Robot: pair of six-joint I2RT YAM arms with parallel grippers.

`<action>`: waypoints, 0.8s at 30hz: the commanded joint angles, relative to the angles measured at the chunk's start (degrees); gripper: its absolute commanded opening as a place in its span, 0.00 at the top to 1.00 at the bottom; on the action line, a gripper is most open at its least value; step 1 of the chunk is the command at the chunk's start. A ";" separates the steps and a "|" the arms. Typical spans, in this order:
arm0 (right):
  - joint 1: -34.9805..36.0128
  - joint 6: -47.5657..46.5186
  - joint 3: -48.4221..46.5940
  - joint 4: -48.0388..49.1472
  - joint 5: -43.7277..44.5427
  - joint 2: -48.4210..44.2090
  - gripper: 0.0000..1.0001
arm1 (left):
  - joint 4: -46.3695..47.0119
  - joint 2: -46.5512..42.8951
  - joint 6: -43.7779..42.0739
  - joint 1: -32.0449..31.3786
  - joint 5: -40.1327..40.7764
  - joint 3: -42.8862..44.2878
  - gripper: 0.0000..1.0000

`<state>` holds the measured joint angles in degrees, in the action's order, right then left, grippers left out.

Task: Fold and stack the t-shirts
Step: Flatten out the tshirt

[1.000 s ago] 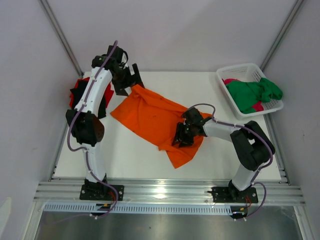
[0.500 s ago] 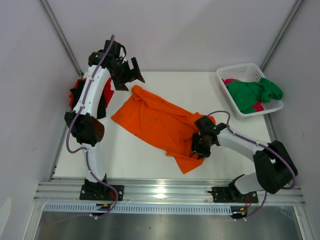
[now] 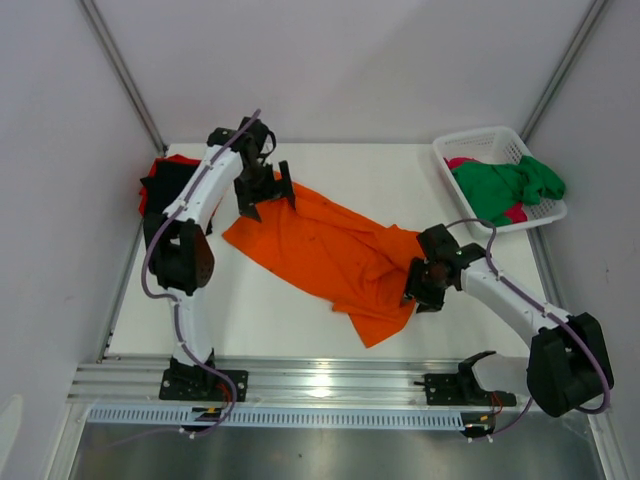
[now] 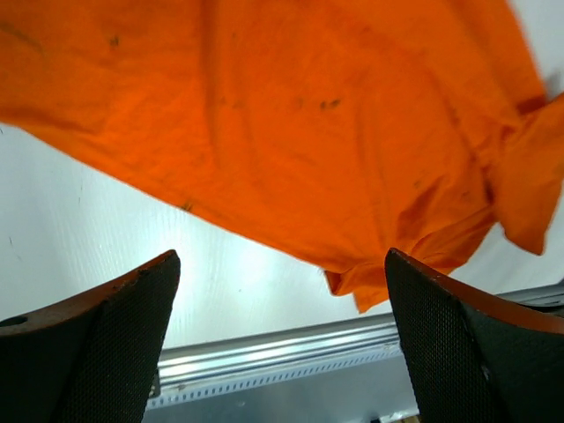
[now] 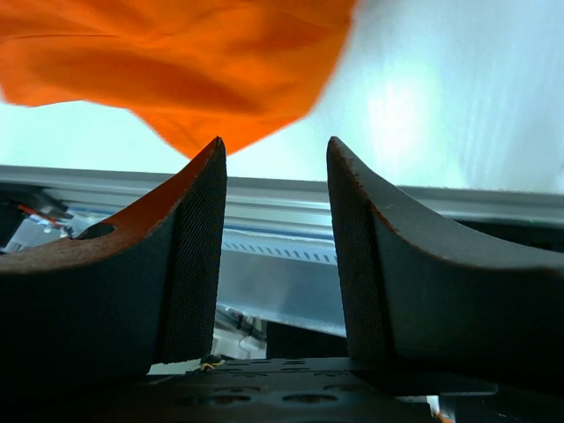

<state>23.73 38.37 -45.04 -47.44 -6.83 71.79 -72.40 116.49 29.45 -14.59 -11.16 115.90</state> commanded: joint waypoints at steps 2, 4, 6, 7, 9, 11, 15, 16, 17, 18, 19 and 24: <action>1.93 0.48 -5.58 4.37 -2.30 0.54 0.50 | -0.46 -3.64 -1.85 -0.35 3.24 -4.09 0.01; 2.90 0.92 -7.16 5.94 -3.88 1.77 0.50 | -0.55 -3.02 -2.64 -0.35 5.44 -7.08 0.01; 3.69 1.18 -7.96 7.18 -4.42 2.74 0.50 | 0.41 -3.11 -3.00 -0.35 6.15 -10.14 0.00; 4.31 1.53 -8.31 7.97 -5.29 3.18 0.50 | 1.11 -3.72 -3.17 -0.35 6.15 -12.60 0.01; 4.75 2.06 -8.58 10.07 -6.70 4.41 0.50 | 3.22 -4.34 -3.17 -0.35 6.06 -15.51 0.00; 5.10 2.58 -8.58 11.49 -8.45 6.33 0.50 | 3.93 -4.25 -3.09 -0.35 5.62 -17.54 0.01; 5.37 1.80 -8.75 12.90 -9.52 11.51 0.50 | 4.90 -3.37 -3.44 -0.44 5.97 -18.78 0.01; 5.37 1.54 -8.93 12.81 -9.60 12.84 0.50 | 4.90 -3.20 -3.70 -0.44 6.15 -18.95 0.00; 5.45 1.27 -9.10 12.81 -9.87 14.07 0.50 | 4.90 -2.76 -3.79 -0.44 6.32 -18.87 0.00; 5.45 1.01 -9.45 13.51 -10.48 16.26 0.50 | 5.08 -2.67 -3.88 -0.44 6.32 -18.87 0.00; 5.54 1.01 -9.28 14.38 -10.48 17.06 0.50 | 6.30 -2.67 -4.05 -0.44 6.32 -19.13 0.00; 6.51 0.66 -10.94 17.21 -10.92 22.16 0.50 | 12.98 -3.63 -5.81 -0.44 4.65 -21.41 0.00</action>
<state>29.43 39.42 -52.88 -33.32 -16.45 92.14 -63.94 115.81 25.67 -15.09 -6.15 95.50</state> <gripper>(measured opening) 0.501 0.994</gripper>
